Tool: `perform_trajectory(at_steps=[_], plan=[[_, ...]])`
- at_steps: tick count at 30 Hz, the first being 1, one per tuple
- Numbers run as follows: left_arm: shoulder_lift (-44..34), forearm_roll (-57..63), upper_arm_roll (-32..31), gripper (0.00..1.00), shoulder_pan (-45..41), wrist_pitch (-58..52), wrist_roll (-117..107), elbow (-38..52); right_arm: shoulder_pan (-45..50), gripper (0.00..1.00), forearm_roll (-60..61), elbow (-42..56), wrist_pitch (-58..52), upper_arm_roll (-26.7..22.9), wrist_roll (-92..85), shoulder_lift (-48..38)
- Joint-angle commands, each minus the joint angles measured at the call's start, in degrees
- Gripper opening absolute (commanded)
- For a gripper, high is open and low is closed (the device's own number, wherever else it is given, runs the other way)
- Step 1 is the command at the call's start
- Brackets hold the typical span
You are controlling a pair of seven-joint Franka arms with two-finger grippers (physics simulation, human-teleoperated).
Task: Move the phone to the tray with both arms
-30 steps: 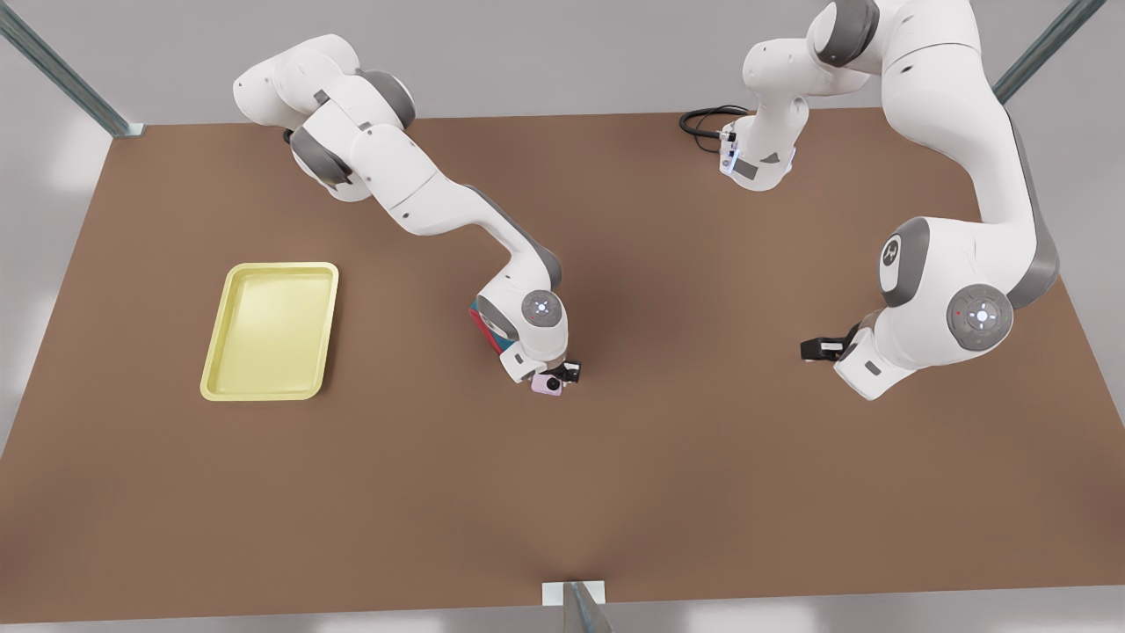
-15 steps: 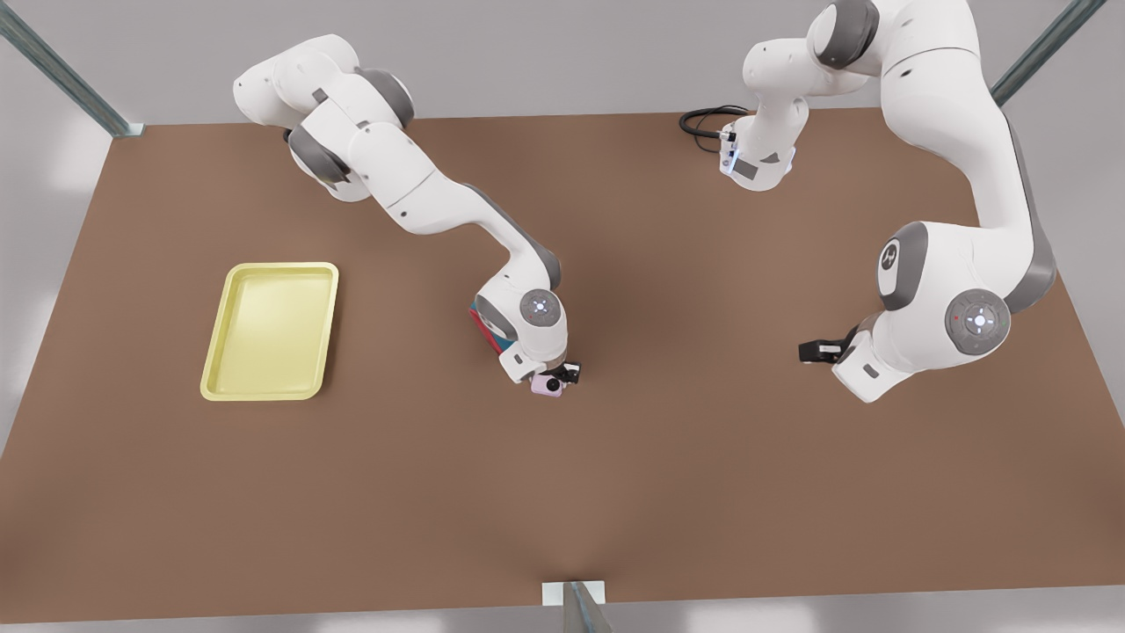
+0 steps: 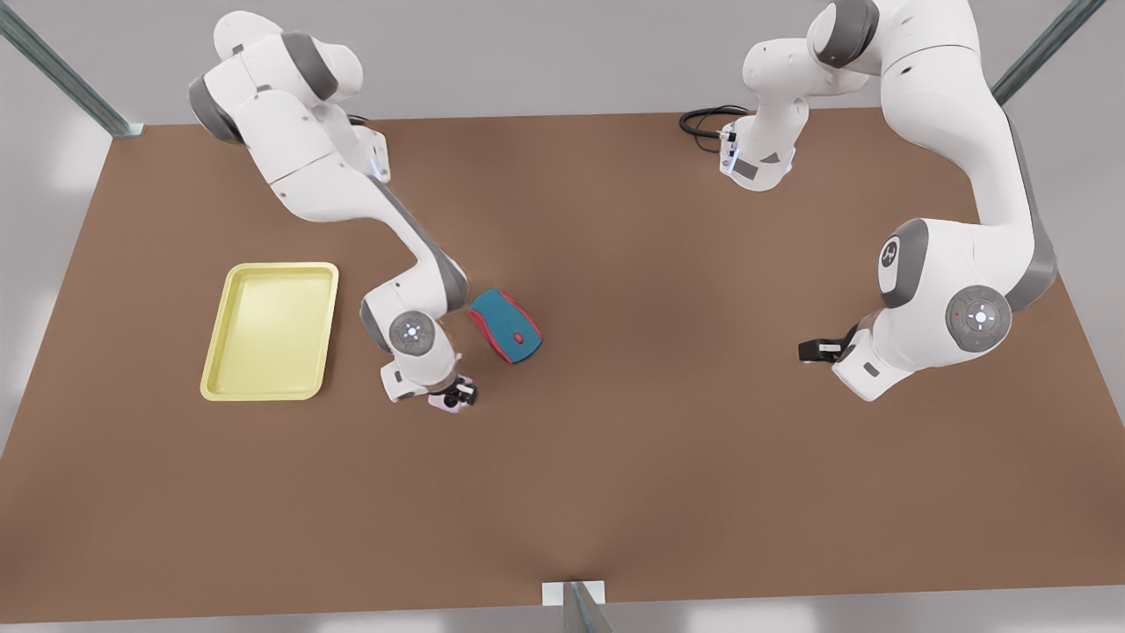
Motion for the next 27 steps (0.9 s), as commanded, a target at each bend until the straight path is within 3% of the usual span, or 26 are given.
perform_trajectory(at_steps=[1, 5, 8, 13, 18, 23, 24, 27], plan=[[0.0, 0.0, 0.0, 1.00, 0.0, 0.0, -0.6, 0.0, -3.6, 0.79, 0.0, -2.7, -0.6, 0.1, -26.7, -1.9], [0.0, 0.0, 0.0, 1.00, -0.1, 0.0, -0.8, 0.0, -10.0, 0.79, 0.3, -7.1, -0.4, -0.5, -38.9, -5.1], [0.1, 0.0, -0.1, 1.00, -0.3, 0.0, -1.4, 0.0, -10.0, 0.79, 7.7, -11.2, 0.7, -5.7, -50.2, -7.9], [0.2, 0.0, -0.4, 1.00, -0.5, 0.0, -2.0, 0.0, -10.7, 0.79, 7.9, -21.3, 4.9, -10.5, -59.3, -13.7], [0.2, -0.1, -0.6, 1.00, -0.5, 0.0, -3.0, 0.0, -11.6, 0.79, 13.0, -24.8, 4.9, -18.1, -75.7, -15.3], [0.2, -0.1, -0.6, 1.00, -0.6, 0.0, -3.0, 0.0, -13.6, 0.79, 13.0, -26.9, 5.4, -19.6, -80.9, -16.1], [0.2, -0.1, -0.6, 1.00, -0.6, 0.0, -3.0, 0.0, -13.9, 1.00, 13.0, -26.8, 5.5, -19.8, -81.2, -16.2], [0.2, 0.0, -0.6, 1.00, -0.6, 0.1, -3.0, 0.0, -13.9, 1.00, 13.0, -26.7, 5.1, -19.8, -81.0, -16.3]])
